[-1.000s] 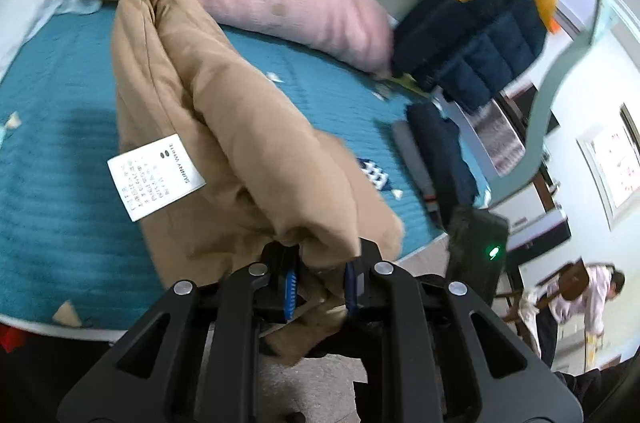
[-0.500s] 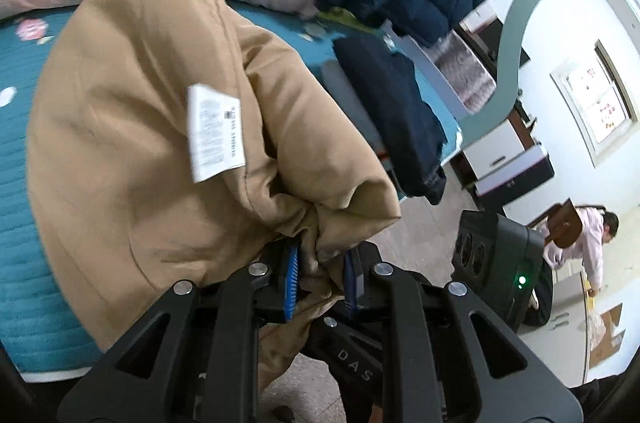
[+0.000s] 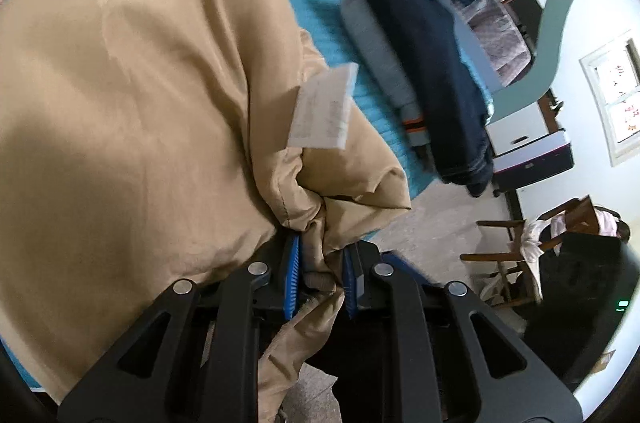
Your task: Fold large clothes
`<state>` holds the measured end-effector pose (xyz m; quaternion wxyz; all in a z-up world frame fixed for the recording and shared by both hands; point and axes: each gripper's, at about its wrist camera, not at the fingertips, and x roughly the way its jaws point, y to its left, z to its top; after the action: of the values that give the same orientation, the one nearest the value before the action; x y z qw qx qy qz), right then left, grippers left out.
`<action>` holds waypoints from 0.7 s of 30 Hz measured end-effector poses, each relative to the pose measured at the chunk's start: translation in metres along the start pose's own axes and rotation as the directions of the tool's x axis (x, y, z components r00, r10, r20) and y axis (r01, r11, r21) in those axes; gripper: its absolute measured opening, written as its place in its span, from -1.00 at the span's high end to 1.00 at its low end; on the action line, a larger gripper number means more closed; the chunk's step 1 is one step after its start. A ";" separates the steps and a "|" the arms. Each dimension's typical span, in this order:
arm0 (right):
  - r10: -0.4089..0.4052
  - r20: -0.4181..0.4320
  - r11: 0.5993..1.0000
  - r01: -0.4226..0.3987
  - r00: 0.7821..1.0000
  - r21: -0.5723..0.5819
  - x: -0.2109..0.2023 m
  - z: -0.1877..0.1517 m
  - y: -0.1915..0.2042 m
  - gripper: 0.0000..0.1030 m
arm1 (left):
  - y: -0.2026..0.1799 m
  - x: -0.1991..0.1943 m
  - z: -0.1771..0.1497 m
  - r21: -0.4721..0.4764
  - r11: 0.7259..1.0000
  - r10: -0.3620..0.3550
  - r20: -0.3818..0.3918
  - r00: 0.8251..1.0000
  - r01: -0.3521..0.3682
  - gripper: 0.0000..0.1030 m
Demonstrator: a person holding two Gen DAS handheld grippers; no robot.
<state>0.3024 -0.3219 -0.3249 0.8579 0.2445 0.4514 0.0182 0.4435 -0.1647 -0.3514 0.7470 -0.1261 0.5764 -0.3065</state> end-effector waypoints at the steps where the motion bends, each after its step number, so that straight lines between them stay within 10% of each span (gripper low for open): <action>1: -0.003 0.001 1.000 0.003 1.000 -0.015 -0.004 0.001 0.001 0.61 | -0.001 0.002 0.001 0.003 1.000 -0.002 -0.009 1.000 0.002 0.64; 7: 0.043 -0.017 0.995 -0.044 0.999 -0.087 -0.009 -0.003 0.012 0.57 | 0.008 -0.008 0.011 -0.038 0.996 -0.084 -0.034 0.996 0.083 0.56; 11: 0.086 -0.042 0.991 -0.090 0.995 -0.103 0.001 -0.001 0.022 0.21 | 0.007 -0.014 0.008 -0.030 0.995 -0.097 -0.028 0.995 0.097 0.55; 21: 0.111 -0.069 0.975 -0.122 0.991 -0.186 0.030 0.012 0.035 0.22 | 0.016 -0.030 0.009 -0.046 0.986 -0.158 -0.018 0.987 0.157 0.53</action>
<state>0.3363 -0.2886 -0.3273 0.8614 0.1872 0.4571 0.1185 0.4525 -0.1356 -0.3341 0.7110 -0.1846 0.5795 -0.3531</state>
